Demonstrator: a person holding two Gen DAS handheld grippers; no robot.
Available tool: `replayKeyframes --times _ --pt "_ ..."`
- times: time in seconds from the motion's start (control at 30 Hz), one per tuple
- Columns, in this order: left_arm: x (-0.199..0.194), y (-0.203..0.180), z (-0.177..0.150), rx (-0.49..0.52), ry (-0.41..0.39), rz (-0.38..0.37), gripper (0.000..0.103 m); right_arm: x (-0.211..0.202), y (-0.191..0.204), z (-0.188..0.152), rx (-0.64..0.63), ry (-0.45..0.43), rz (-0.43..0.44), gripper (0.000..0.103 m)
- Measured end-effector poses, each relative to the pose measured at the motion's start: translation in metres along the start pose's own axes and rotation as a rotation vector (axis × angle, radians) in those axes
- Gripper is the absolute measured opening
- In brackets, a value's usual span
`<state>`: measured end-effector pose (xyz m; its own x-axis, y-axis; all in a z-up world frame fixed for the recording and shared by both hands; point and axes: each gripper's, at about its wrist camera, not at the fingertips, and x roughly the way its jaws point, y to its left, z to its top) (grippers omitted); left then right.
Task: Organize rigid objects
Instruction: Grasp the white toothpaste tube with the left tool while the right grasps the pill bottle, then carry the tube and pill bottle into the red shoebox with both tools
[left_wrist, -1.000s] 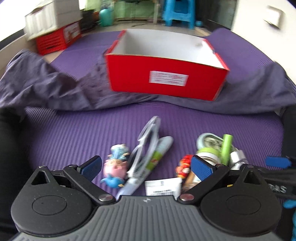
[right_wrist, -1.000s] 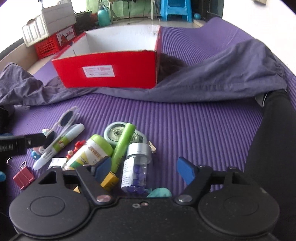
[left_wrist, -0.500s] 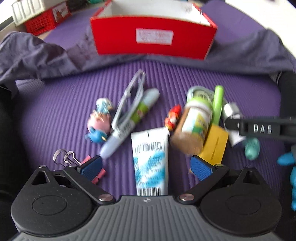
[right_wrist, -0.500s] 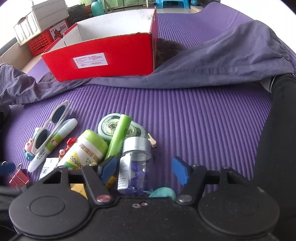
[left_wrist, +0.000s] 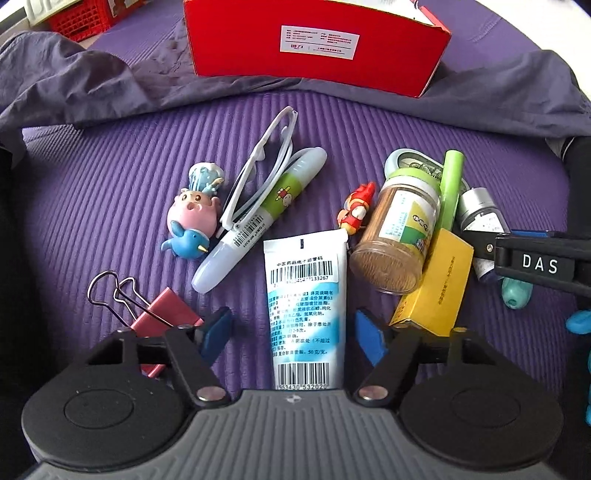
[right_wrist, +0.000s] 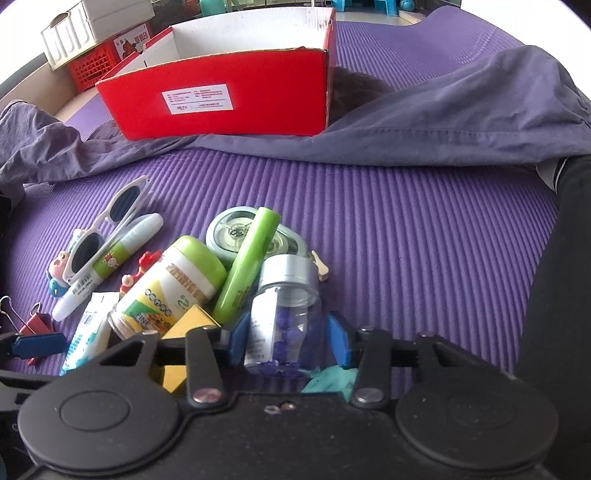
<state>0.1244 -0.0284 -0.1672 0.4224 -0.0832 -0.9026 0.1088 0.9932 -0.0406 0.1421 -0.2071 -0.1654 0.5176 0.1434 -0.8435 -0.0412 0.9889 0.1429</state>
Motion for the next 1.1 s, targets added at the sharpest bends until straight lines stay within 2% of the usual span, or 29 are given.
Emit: replayKeyframes --times 0.03,0.17,0.23,0.27,0.5,0.83,0.93,0.97,1.1 --pt "-0.001 0.0 0.0 0.003 -0.002 0.004 0.067 0.0 0.0 0.0 -0.001 0.003 0.005 0.04" --pt "-0.002 0.002 0.001 -0.003 -0.012 0.015 0.057 -0.001 0.0 -0.001 -0.006 0.002 0.009 0.039" --pt "-0.004 0.002 0.001 0.001 -0.018 0.005 0.045 -0.002 0.0 -0.001 -0.002 -0.002 0.005 0.039" --pt "-0.006 0.0 0.0 0.011 -0.021 0.007 0.043 -0.003 0.0 0.0 0.001 -0.007 -0.002 0.039" --pt "-0.014 -0.001 0.001 0.015 -0.048 0.025 0.042 -0.011 -0.004 -0.002 0.009 -0.036 -0.002 0.039" --pt "-0.046 0.013 0.016 -0.066 -0.099 -0.03 0.039 -0.039 -0.007 0.001 0.021 -0.077 0.022 0.039" --pt "-0.053 0.016 0.022 -0.08 -0.116 -0.05 0.03 -0.05 -0.008 0.003 0.016 -0.08 0.028 0.039" --pt "-0.056 0.017 0.023 -0.082 -0.121 -0.056 0.022 -0.054 -0.008 0.004 0.019 -0.082 0.034 0.039" --pt "-0.061 0.018 0.03 -0.069 -0.143 -0.056 0.021 -0.067 -0.008 0.013 0.011 -0.105 0.044 0.039"
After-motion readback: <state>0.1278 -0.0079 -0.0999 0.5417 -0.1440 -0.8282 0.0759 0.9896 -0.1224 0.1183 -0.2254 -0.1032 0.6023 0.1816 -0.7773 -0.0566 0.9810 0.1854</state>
